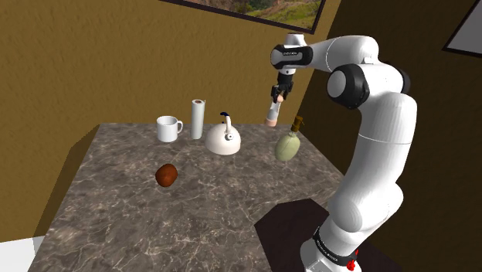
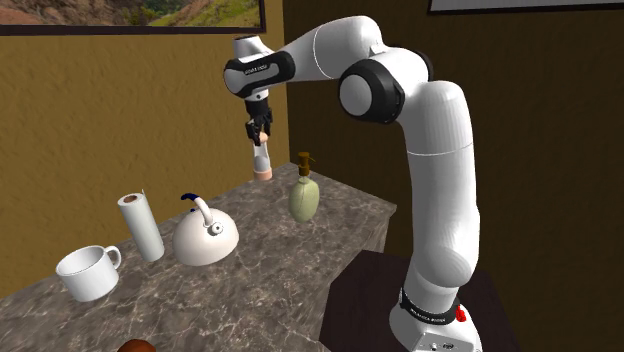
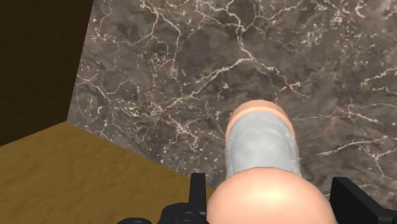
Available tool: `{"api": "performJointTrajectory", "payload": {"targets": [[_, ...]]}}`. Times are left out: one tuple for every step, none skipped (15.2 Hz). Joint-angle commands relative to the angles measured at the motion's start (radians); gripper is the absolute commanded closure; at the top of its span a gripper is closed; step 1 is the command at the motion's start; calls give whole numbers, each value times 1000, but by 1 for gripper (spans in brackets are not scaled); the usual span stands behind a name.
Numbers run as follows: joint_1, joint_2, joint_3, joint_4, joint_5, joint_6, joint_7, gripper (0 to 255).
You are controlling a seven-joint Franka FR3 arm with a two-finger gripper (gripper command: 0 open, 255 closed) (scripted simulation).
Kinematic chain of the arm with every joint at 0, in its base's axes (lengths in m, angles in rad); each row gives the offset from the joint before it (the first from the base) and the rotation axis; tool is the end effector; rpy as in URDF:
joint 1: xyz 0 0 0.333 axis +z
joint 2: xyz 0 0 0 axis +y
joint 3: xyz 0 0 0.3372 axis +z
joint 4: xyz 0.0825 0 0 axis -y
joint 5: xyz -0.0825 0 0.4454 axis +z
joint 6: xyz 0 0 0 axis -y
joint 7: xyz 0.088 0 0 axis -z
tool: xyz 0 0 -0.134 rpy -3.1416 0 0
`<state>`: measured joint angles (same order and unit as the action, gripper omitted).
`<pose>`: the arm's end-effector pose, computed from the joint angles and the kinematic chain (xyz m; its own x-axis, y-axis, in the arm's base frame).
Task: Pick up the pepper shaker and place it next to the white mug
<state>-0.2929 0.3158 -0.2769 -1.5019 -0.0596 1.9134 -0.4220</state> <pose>0.6268 -0.3820 0.4825 0.9933 -0.1097 0.0366 -0.1144 -0.9783 0.1726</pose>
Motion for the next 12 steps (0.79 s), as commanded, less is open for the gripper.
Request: {"api": "performJointTrajectory", "payload": {"targets": [[-1, 1, 0, 32, 1, -31, -4, 255], [-2, 1, -1, 46, 2, -45, -5, 255], [-2, 2, -1, 60, 2, -58, -7, 255], [-3, 3, -1, 75, 3, -72, -8, 255], [-4, 4, -1, 90, 3, -86, -10, 255], [-4, 5, -1, 105, 4, -99, -12, 255], [-5, 7, -1, 121, 5, -114, -13, 255], [-6, 9, -2, 137, 6, -128, -15, 255], [-7, 11, -2, 154, 7, -142, -17, 255], [-8, 14, -2, 171, 8, -157, -19, 255], [-9, 17, -2, 189, 9, -172, -21, 255], [-10, 20, -2, 208, 10, -187, -22, 255]]}}
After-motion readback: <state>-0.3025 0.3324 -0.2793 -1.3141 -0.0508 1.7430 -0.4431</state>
